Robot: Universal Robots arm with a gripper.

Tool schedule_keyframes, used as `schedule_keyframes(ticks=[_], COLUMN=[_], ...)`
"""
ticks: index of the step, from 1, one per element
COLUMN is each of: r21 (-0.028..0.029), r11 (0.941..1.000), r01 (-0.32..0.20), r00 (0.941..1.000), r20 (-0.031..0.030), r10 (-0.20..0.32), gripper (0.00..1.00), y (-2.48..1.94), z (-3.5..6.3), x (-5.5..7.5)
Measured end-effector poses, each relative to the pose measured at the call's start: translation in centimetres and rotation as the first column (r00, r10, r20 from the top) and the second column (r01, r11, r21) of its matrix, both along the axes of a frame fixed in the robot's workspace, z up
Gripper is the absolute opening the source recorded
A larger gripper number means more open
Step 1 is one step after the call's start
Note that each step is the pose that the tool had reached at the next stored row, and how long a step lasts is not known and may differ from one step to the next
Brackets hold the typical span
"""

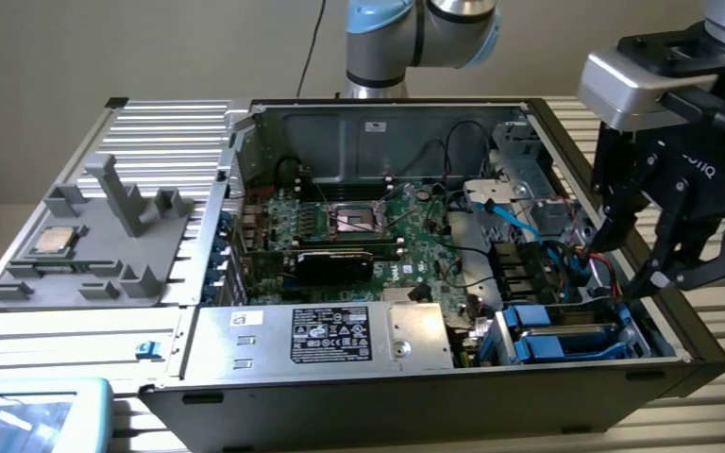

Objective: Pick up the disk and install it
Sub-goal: 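Insert the first disk wire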

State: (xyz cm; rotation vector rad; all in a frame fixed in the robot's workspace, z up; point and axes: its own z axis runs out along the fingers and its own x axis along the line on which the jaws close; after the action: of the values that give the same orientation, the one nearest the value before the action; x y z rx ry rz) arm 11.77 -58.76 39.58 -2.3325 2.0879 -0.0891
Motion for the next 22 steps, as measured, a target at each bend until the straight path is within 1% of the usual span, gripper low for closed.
schedule_keyframes(ticks=[2,3,5,7,9,13,16,19,22], r21=[-0.0001,0.0,0.0002,0.0011,0.0036,0.0123,0.0202,0.0296,0.0365], r11=[0.9996,0.9993,0.999,0.9988,0.9986,0.9983,0.998,0.9975,0.9971], r01=[-0.03,-0.037,-0.044,-0.049,-0.053,-0.057,-0.06,-0.063,-0.067], r00=[0.9996,0.9993,0.999,0.9987,0.9985,0.9983,0.9981,0.9979,0.9977], r20=[-0.0005,-0.002,-0.0078,-0.0105,-0.0118,-0.013,-0.013,-0.0124,-0.0119], r10=[0.03,0.037,0.044,0.049,0.053,0.057,0.06,0.064,0.067], gripper=[0.51,0.51,0.51,0.51,0.51,0.51,0.51,0.51,0.51], y=[-0.01,-0.05,-0.19,-0.34,-0.46,-0.8,-1.03,-1.18,-1.38], z=[-0.06,-0.13,-0.39,-0.68,-0.95,-1.41,-1.74,-2.03,-2.4], x=[0.0,0.0,0.0,0.1,0.2,0.4,0.6,0.9,1.2])
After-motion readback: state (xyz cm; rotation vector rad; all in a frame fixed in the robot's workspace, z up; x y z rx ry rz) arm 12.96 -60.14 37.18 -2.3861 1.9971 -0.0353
